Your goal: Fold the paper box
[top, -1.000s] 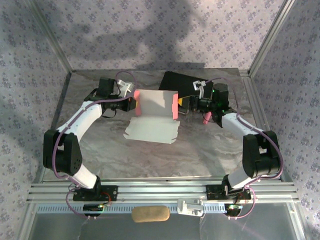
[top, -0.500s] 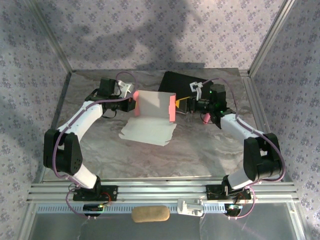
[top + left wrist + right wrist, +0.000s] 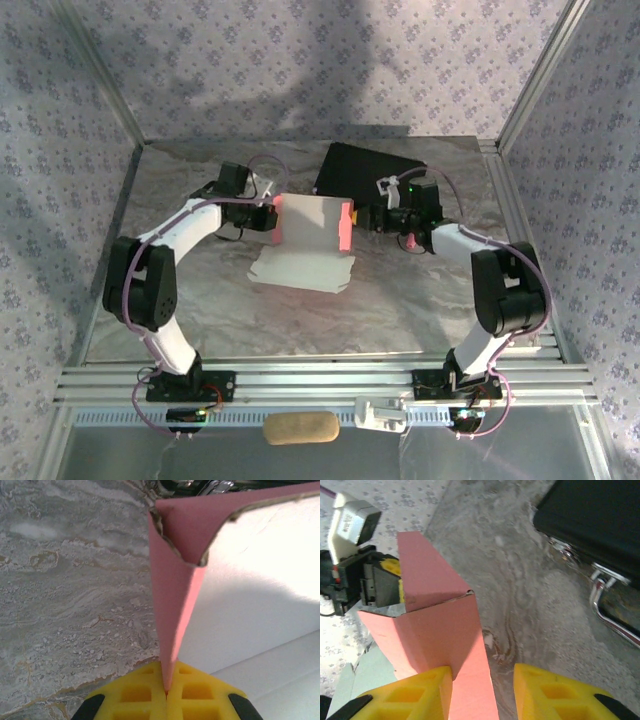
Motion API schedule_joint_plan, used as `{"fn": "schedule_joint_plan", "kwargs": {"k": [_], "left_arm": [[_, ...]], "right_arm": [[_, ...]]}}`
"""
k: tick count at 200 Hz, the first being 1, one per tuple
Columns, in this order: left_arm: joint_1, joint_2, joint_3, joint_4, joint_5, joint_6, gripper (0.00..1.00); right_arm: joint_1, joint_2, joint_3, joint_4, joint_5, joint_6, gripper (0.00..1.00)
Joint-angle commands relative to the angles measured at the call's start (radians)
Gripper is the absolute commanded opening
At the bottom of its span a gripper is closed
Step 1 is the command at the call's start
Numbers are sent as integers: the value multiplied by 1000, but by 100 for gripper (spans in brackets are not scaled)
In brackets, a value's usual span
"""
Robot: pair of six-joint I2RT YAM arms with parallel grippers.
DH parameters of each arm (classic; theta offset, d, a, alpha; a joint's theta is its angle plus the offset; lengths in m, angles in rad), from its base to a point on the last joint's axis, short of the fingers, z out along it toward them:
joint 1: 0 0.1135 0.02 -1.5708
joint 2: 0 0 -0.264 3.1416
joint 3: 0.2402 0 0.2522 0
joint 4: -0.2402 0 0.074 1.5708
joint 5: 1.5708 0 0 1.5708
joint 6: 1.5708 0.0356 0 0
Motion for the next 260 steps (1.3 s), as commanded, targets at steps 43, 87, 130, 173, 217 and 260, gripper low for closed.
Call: {"fn": "schedule_joint_plan", "kwargs": {"k": [43,87,130,173,217,260], "left_arm": [[-52,104,84,-81,-113,-18,0],[-84,182,166,-197,-214,-28,0],[-107,211,198,-284,-279,-20,0],[-115,203,188,-346,-313,-6,0],[-137,228,212,-453,-360,0,0],[-140,240,210,-476,-373,-7,0]], "right_arm": [[21,121,126,-215,128,-13,39],[58,127,114,-244,206,3,39],[100,119,99,-278,289,40,37],[123,42,-18,-176,312,165,37],[195,24,-71,-122,377,297,37],[230,11,-88,-115,409,353,37]]}}
